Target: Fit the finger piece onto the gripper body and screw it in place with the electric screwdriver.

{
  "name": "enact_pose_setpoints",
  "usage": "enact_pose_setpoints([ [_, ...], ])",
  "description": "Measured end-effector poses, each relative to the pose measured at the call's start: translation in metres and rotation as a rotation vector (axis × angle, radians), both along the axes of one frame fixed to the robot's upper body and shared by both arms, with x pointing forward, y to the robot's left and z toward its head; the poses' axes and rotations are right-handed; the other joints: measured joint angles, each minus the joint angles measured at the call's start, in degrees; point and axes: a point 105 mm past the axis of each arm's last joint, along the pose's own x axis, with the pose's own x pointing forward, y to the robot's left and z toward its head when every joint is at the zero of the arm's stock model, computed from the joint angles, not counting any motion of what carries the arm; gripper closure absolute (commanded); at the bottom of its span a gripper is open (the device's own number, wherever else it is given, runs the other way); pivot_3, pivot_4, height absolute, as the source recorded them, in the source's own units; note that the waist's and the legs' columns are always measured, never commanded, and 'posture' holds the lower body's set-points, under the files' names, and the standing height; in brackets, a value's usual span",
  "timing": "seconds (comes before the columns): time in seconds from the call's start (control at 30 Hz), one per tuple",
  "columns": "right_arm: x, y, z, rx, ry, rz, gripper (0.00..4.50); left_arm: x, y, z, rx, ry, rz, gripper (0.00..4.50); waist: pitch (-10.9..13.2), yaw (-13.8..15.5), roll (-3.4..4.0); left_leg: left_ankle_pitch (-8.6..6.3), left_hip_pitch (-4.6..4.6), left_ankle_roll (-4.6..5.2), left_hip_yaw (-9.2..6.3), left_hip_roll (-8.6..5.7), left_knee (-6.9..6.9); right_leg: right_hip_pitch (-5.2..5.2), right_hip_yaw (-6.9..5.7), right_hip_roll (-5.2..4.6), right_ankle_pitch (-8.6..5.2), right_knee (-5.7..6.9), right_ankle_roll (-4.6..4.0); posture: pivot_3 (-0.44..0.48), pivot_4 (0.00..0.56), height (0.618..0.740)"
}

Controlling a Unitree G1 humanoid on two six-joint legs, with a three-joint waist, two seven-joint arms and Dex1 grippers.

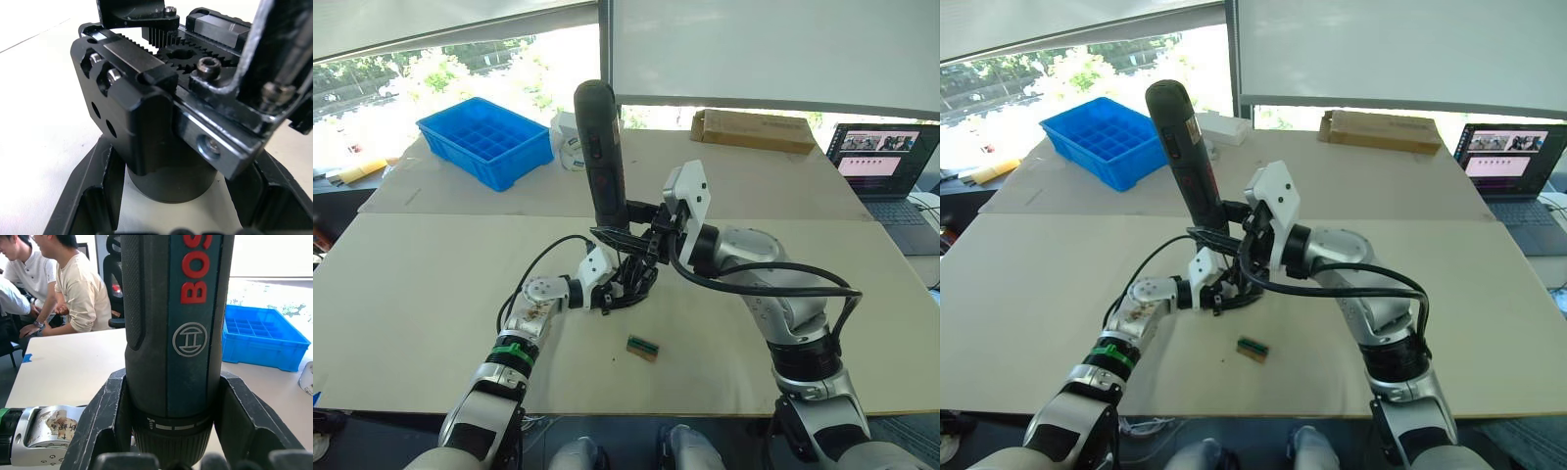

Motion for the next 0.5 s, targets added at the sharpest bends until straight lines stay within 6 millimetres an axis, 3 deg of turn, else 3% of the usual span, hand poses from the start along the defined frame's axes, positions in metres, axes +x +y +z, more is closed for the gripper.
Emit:
enact_pose_setpoints([
  [0.5, -0.0043, -0.0088, -0.0094, 0.045, -0.054, 0.005, 2.58, 0.0004, 0.0003, -0.0005, 0.002, 0.003, 0.001, 2.19, 0.0, 0.0, 0.00, 0.00, 0.08, 0.00, 0.04, 0.00, 0.00, 0.03, 0.06, 0.00, -0.01, -0.02, 0.01, 0.000, 0.150, 0.738],
])
